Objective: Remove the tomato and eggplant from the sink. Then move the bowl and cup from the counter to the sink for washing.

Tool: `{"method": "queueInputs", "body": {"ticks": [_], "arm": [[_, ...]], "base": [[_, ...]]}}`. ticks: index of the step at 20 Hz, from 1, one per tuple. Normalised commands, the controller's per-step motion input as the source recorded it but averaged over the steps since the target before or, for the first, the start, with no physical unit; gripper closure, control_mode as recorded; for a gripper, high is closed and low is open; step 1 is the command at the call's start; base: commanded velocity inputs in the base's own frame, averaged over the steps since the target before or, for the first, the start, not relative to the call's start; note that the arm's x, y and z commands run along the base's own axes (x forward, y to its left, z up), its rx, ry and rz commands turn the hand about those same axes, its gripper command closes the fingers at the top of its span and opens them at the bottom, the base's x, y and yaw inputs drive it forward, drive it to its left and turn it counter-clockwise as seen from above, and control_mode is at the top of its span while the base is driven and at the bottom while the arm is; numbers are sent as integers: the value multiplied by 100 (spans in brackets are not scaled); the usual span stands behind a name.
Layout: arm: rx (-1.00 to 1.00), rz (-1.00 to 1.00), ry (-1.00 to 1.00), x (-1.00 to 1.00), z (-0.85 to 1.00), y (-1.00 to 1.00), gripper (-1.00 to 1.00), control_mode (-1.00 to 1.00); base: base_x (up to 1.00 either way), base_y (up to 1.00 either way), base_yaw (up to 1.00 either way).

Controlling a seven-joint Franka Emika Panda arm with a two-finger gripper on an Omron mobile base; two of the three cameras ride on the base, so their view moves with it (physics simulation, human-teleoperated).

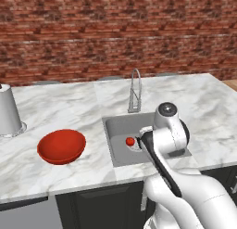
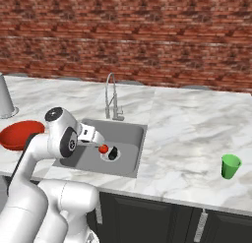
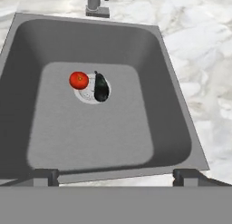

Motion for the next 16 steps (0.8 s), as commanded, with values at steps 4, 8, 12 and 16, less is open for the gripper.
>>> {"method": "queueInputs", "body": {"ticks": [4, 8, 12, 16], "arm": [[6, 11, -4, 5, -21, 0, -100, -100], [4, 6, 0, 13, -17, -4, -100, -100], [6, 1, 0, 15, -15, -6, -100, -100], [5, 1, 0, 15, -16, -6, -100, -100]], "base": [[0, 0, 0], [0, 0, 0], [0, 0, 0], [0, 0, 0]]}}
